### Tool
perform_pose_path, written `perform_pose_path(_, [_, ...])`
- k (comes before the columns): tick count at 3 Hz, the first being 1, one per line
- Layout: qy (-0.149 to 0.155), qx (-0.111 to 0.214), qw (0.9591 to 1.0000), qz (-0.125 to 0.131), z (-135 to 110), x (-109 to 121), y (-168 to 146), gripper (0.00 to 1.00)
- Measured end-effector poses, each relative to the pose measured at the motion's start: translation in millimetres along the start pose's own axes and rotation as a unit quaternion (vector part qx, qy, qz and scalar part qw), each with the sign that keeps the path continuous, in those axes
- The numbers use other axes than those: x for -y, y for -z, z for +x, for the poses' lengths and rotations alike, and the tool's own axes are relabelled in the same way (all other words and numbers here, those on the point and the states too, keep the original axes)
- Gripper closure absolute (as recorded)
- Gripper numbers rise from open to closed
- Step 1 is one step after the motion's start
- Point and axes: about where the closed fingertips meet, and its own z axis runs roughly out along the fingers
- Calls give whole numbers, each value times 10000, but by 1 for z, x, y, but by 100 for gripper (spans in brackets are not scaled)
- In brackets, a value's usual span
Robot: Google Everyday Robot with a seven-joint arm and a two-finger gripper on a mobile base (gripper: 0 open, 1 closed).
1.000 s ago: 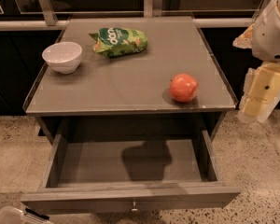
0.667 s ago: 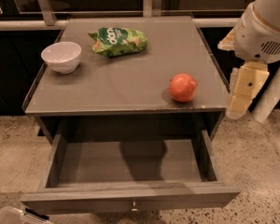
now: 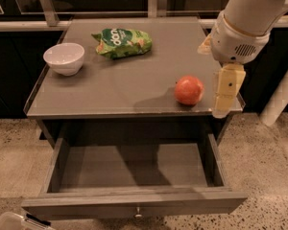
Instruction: Place apple into top drawer
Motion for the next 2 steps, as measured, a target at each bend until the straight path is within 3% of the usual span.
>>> perform_pose_path(2, [-31, 23, 10000, -10, 2, 2, -3, 0])
